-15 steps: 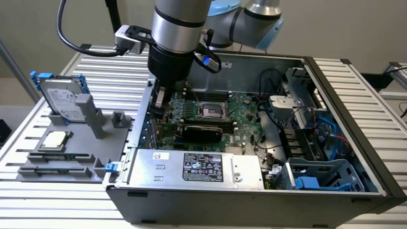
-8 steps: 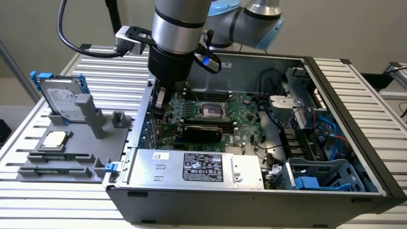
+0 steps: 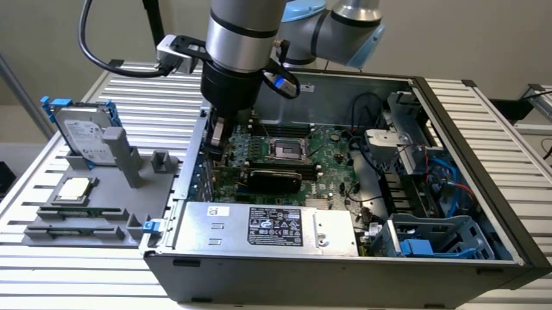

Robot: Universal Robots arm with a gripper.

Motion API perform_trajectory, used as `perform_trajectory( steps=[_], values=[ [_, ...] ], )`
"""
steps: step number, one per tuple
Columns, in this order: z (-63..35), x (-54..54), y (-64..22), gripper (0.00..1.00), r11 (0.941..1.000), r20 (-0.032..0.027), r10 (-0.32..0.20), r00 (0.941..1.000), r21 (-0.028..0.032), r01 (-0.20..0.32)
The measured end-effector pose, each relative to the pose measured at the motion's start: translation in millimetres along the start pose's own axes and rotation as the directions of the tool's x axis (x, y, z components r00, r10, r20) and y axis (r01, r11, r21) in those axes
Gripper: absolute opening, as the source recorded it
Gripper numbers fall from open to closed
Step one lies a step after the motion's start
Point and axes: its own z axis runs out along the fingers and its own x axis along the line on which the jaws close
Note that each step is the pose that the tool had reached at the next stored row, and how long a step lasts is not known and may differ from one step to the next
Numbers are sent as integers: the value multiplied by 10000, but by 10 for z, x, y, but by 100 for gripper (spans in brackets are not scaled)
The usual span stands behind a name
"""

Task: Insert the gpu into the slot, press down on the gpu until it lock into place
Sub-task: 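Press down on the gpu until it lock into place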

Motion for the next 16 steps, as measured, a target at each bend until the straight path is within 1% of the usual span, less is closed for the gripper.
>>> perform_trajectory(
  steps=[5, 16],
  values=[
    [12, -14, 12, 13, 10000, 1, -1, 10000, 1, 1],
    [5, -22, 22, 13, 10000, 1, 0, 10000, 1, 0]
  ],
)
